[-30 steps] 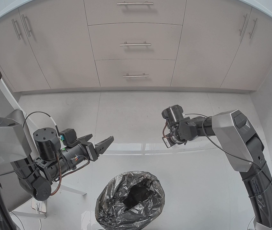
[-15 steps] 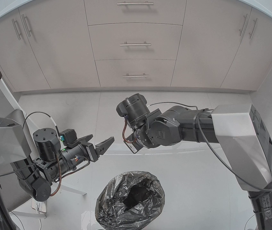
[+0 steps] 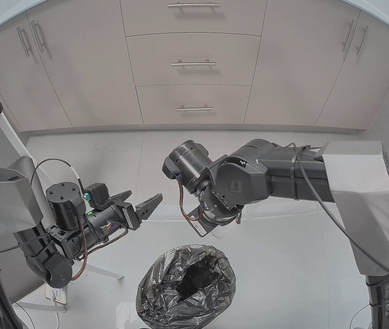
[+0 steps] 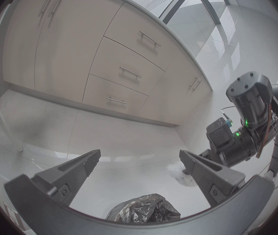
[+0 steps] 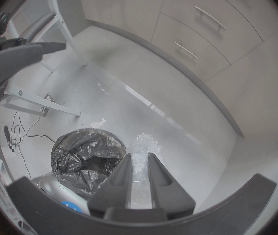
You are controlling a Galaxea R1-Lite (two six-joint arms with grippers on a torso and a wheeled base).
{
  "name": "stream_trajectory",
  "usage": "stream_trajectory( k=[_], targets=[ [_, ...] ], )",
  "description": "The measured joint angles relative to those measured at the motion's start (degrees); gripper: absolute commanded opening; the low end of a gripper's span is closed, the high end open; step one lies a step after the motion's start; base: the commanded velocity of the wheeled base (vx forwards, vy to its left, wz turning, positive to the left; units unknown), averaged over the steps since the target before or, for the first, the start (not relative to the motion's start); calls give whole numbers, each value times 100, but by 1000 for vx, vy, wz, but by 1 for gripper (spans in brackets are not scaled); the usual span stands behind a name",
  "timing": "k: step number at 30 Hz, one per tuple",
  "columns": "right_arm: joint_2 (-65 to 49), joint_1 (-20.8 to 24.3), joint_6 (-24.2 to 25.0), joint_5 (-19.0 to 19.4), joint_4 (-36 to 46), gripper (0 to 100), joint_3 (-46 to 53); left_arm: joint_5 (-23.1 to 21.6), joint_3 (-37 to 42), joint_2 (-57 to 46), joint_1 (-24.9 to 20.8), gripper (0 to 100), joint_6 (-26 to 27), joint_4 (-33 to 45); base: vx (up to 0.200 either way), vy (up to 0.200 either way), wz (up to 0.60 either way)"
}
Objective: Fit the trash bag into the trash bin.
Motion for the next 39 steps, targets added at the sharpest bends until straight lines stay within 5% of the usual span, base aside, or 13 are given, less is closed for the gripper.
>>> stream_trajectory(
  k=[6, 27, 39],
  targets=[
    [-127, -11, 739, 364, 646, 0, 0, 137, -23, -40, 6, 100, 20, 2, 0, 0, 0],
    [-169, 551, 1749, 1549, 703, 0, 2, 152, -63, -74, 61, 100, 13, 2, 0, 0, 0],
    [-41, 708, 1785, 1596, 591, 0, 0, 155, -52, -74, 44, 100, 16, 0, 0, 0, 0]
  ],
)
